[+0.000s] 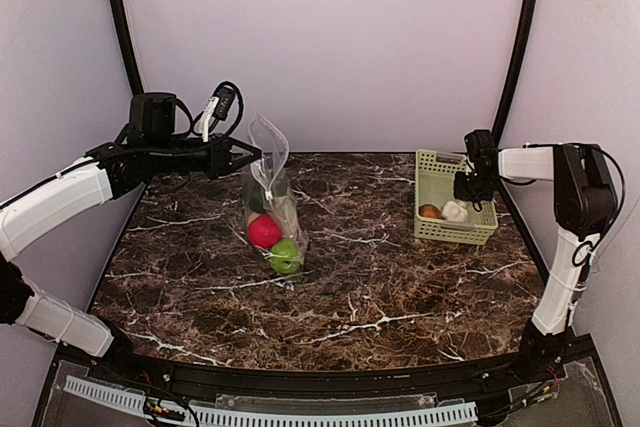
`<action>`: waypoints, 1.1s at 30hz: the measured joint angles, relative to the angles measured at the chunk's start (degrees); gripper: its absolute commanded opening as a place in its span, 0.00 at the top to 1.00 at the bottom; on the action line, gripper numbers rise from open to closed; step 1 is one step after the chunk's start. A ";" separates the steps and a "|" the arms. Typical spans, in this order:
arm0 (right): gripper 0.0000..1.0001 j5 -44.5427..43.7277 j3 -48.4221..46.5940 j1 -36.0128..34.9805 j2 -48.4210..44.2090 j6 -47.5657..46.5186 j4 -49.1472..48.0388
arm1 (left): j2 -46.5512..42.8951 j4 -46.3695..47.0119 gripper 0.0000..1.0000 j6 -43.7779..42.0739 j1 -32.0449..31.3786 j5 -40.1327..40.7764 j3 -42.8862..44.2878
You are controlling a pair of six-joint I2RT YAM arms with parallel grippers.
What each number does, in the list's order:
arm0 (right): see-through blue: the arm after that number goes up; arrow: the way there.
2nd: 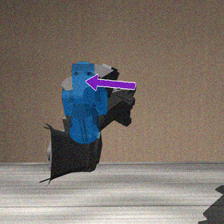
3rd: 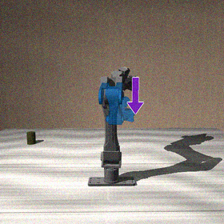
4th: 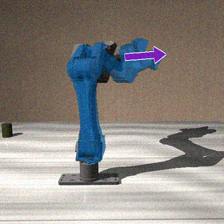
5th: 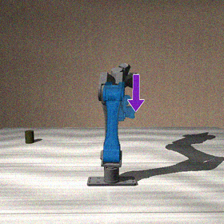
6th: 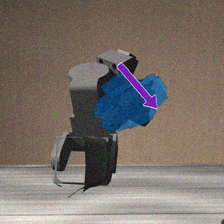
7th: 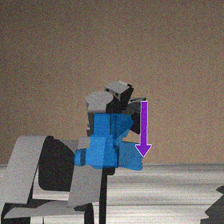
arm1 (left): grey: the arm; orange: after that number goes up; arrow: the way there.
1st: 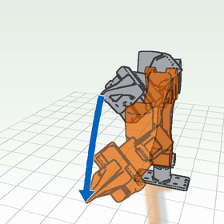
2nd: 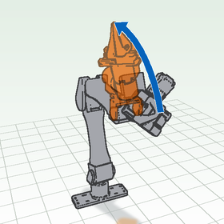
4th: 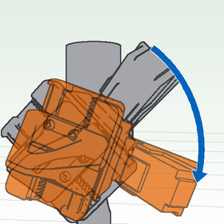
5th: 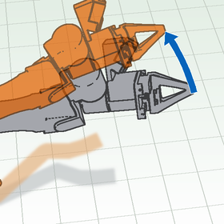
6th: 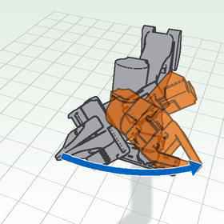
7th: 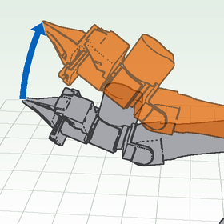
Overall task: Place the food in the zip-top bag and seal the zipper
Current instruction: Pick up the fake vegetable from the bin, then place the fake vegetable in the zipper food storage bag.
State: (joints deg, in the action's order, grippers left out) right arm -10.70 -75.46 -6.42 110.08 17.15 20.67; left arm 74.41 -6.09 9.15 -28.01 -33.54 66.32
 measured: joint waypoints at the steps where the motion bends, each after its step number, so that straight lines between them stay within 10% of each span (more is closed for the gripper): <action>1: 0.96 -0.04 0.00 0.00 0.00 0.02 -0.04 | 0.00 0.00 0.99 0.00 0.00 0.00 0.00; 21: 0.95 4.72 20.11 -1.68 -31.52 5.84 -9.11 | -0.39 0.02 0.99 0.02 0.00 0.20 -0.02; 33: 0.94 9.29 14.05 -21.11 -43.47 3.91 -9.05 | -0.42 0.31 0.99 0.04 0.00 -1.42 -0.17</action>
State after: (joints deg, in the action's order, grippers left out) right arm -1.41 -61.41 -27.53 66.61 21.06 11.62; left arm 74.00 -5.78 9.19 -28.01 -34.96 66.15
